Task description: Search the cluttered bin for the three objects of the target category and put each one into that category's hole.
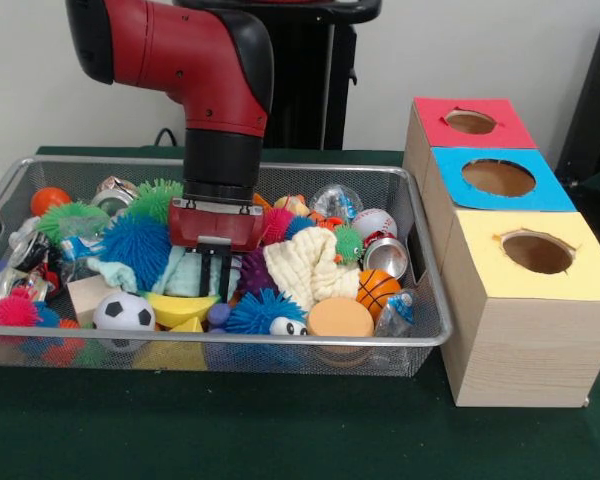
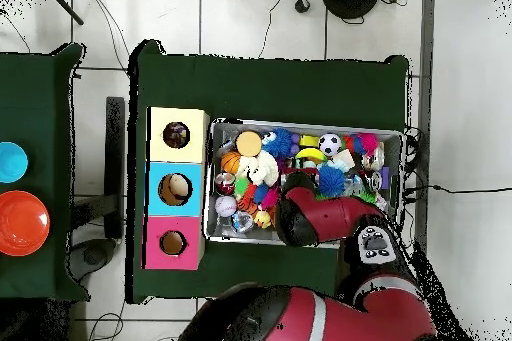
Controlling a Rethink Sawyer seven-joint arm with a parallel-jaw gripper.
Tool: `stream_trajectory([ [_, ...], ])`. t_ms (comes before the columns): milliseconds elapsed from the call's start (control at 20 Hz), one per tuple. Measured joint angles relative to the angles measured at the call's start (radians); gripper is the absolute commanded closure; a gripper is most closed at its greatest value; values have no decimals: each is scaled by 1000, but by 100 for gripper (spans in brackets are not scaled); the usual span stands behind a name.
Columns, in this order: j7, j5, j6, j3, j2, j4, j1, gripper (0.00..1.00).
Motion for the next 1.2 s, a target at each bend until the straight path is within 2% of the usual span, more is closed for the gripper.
stream_trajectory([
  [50, 0, 0, 40, 21, -13, 2, -14, 100],
  [250, 0, 0, 96, 51, -36, 16, -36, 100],
  [550, 0, 0, 210, 109, -118, 81, -78, 100],
  [1200, 0, -1, 296, 160, -253, 185, -104, 100],
])
